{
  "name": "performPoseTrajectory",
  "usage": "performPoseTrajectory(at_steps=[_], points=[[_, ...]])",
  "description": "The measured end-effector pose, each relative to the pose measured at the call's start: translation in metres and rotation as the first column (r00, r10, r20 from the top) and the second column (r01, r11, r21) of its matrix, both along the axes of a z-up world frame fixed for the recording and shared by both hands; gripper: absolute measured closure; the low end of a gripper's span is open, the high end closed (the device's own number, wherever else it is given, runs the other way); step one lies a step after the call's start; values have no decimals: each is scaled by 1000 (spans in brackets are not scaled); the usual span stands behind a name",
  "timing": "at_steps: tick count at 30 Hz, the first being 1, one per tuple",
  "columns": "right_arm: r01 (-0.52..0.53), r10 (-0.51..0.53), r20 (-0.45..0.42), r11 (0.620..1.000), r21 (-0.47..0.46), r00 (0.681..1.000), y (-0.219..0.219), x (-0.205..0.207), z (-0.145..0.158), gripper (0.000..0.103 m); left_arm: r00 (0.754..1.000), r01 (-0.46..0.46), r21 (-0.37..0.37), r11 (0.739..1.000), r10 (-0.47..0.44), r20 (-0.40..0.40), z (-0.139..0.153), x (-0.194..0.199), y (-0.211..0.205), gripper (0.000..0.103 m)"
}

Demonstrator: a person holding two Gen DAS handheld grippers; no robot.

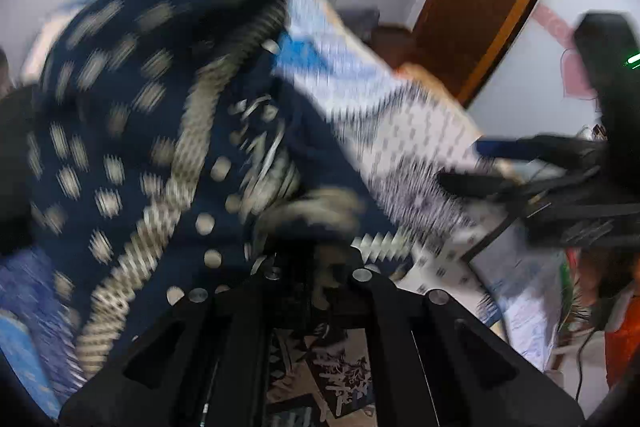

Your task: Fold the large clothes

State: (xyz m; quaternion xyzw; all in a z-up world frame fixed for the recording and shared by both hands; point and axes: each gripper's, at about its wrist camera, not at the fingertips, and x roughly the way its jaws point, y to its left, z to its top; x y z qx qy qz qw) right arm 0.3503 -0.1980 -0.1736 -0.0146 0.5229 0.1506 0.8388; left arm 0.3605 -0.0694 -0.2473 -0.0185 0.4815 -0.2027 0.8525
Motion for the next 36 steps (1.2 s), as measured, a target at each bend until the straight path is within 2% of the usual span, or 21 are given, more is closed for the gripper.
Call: performPoseTrajectory(at_steps=[2,5,6,7,9,10,13,15,19,23,26,29,33,36], points=[[18,-18,-6,1000,17,1000,-10,-3,1,28,1000,7,11,1000,-7,-12,-9,-1,1,101],[11,-12,16,999,43,1000,-6,-7,11,28,1000,7,8,1000,-7,11,5,-10,7,97],[1,-3,30,998,55,1000,-3,-9,17,28,1000,16,10,1000,-16,20,12,-15,7,90],[-12,9,45,998,65,999,2,-10,24,28,999,27,13,1000,-27,29,19,-22,6,76],[-36,31,68,996,85,997,8,-11,33,28,998,35,20,999,-36,58,35,-32,8,58],[-51,43,78,993,103,996,11,-13,37,28,995,35,34,999,-38,93,45,-41,11,50],[-105,91,83,978,181,992,29,-10,45,28,981,-2,98,995,-17,193,64,-63,22,36],[-134,121,73,966,220,990,40,-8,44,28,969,-63,144,988,26,246,71,-73,35,30],[-155,149,45,965,213,988,67,-2,30,28,954,-187,195,963,130,271,70,-74,79,26],[-149,149,8,975,167,989,85,11,6,28,957,-261,175,949,230,178,45,-59,109,26],[-117,121,-32,987,112,992,80,17,-12,28,965,-255,155,955,241,104,18,-55,117,26],[-95,98,-64,994,46,993,62,21,-32,28,967,-246,151,957,234,97,3,-55,115,24],[-52,59,-105,996,69,993,28,18,-42,24,971,-233,146,961,221,95,-10,-61,109,23],[-39,50,-110,995,96,993,17,11,-39,24,977,-211,148,966,202,70,-19,-66,106,22]])
